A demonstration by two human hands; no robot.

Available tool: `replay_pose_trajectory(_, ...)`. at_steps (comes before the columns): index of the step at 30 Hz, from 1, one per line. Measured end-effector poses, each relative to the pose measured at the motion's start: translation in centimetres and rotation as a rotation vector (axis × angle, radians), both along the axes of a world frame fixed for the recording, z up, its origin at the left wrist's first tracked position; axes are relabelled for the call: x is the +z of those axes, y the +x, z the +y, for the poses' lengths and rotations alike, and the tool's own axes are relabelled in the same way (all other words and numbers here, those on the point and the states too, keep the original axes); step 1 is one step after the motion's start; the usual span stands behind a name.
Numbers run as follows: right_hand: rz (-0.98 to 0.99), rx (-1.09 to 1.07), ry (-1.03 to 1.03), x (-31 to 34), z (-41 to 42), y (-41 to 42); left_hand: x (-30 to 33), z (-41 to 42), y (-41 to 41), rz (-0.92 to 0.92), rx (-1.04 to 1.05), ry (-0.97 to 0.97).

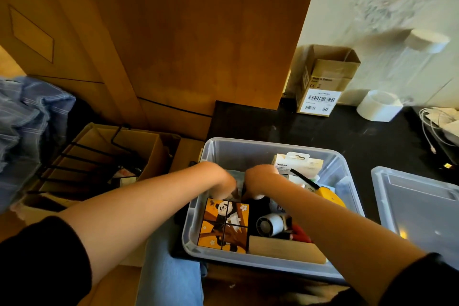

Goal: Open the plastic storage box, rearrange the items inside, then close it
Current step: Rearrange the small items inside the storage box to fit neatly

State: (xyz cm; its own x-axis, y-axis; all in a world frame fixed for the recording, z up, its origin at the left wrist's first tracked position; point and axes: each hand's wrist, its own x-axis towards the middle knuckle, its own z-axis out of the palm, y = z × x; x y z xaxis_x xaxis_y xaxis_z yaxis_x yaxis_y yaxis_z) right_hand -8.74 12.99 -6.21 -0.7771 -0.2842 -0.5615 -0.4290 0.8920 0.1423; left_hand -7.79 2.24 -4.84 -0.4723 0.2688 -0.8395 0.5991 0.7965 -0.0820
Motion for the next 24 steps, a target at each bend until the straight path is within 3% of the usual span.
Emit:
replay_pose_trajectory(6,-0.195,0.090,0.038,1.1,0.6,-0.4,0.8,0.2,-0.3,0.071,0.105,0.114)
replay_pose_trajectory(9,-0.241,0.168,0.047,2.2,0.5,-0.2,-0.3,0.2,-0.4,0.016,0.133,0.142)
replay_pose_trajectory(11,-0.248,0.217,-0.004,3.3,1.0,0.1,0.1,0.2,0.1,-0.012,0.088,0.157)
replay_pose_trajectory(15,-0.236,0.127,-0.264,5.4,3.3,1.4,0.4,0.4,-0.3,-0.075,0.387,0.269)
replay_pose_trajectory(21,0.131,-0.054,-0.738,7.9,10.5,4.7,1.0,1.3,0.2,0.085,0.528,0.540)
replay_pose_trajectory(24,0.335,-0.185,-0.821,7.2,14.1,6.5,1.3,2.5,0.3,0.102,0.556,0.662)
